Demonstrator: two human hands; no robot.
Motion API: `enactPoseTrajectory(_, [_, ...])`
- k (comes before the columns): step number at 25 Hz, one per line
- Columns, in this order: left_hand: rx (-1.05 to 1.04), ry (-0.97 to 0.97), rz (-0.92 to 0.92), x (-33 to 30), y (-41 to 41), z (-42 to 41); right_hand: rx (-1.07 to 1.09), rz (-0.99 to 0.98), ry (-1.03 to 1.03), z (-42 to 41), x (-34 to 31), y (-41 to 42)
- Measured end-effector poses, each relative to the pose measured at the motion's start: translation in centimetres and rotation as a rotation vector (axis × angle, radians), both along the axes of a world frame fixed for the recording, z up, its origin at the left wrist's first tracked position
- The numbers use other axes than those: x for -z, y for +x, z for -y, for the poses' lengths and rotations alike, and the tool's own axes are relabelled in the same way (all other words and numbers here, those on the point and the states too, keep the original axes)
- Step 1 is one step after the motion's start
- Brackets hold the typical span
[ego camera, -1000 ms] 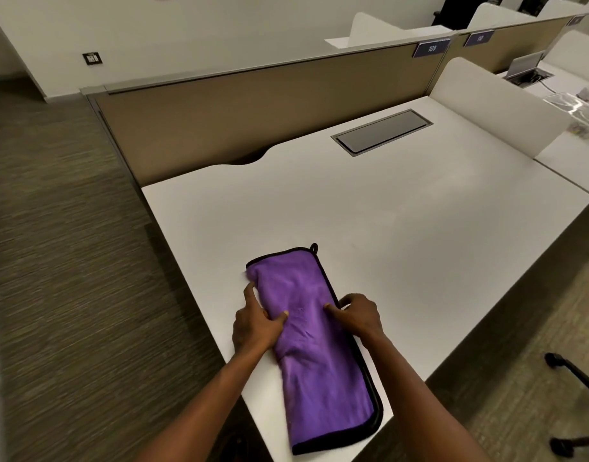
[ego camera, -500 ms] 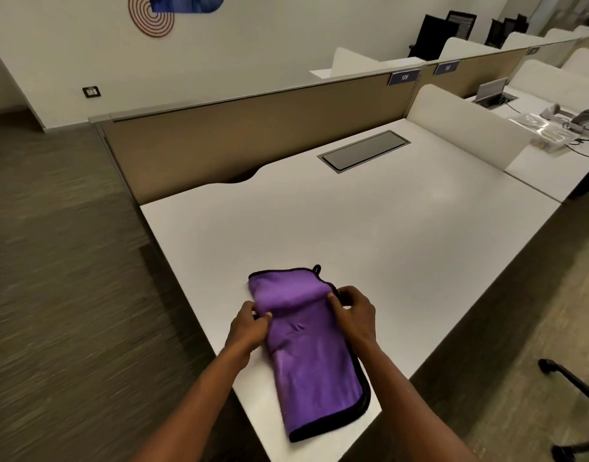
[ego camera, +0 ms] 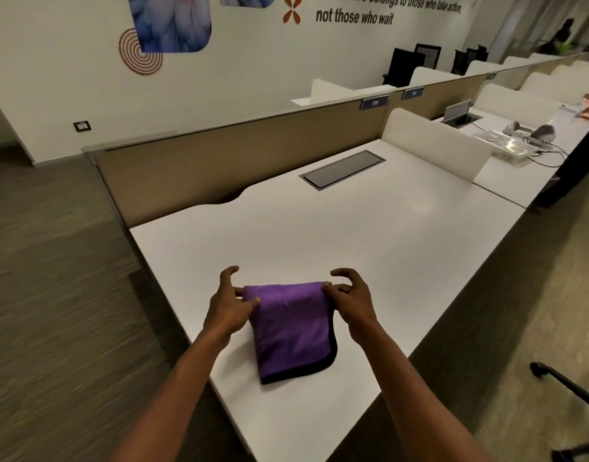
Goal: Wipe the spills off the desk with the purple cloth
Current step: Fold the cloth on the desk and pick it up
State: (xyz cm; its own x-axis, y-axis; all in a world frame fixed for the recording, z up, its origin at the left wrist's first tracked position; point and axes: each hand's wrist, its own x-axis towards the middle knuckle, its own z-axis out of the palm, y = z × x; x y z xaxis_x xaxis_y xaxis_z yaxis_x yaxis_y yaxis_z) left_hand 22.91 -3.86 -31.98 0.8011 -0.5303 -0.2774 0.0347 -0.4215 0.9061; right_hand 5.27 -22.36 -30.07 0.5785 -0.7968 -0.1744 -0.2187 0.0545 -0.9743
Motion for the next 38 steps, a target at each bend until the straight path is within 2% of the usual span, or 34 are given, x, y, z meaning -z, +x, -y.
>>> enactPoseTrajectory(4, [0.122, -0.048, 0.216, -1.6, 0.1, -0.5, -0.226, 0.037, -0.207, -0.5, -2.2, -1.2])
enactPoseTrajectory(8, [0.194, -0.096, 0.422, -2.8, -0.2, -1.1, -0.2, -0.05, -0.395, -0.6, -3.0, -1.4])
enactPoseTrajectory(16, [0.151, -0.09, 0.437, -3.9, -0.7, -2.1, -0.126, -0.009, -0.603, -1.3, -2.4, -1.5])
enactPoseTrajectory(22, [0.144, -0.126, 0.469, -4.5, -1.1, -2.7, -0.099, -0.054, -0.545, -1.3, -2.3, -1.5])
enactPoseTrajectory(26, [0.139, -0.06, 0.481, -4.0, -1.5, -2.8, -0.14, -0.148, -0.571, -1.3, -1.6, -1.9])
enactPoseTrajectory(31, [0.163, 0.012, 0.554, -3.8, -1.3, -2.6, -0.148, -0.143, -0.533, -1.6, -1.3, -2.1])
enactPoseTrajectory(38, [0.2, 0.128, 0.597, -4.0, -0.4, -1.4, -0.067, -0.01, -0.018, -1.4, -1.7, -0.6])
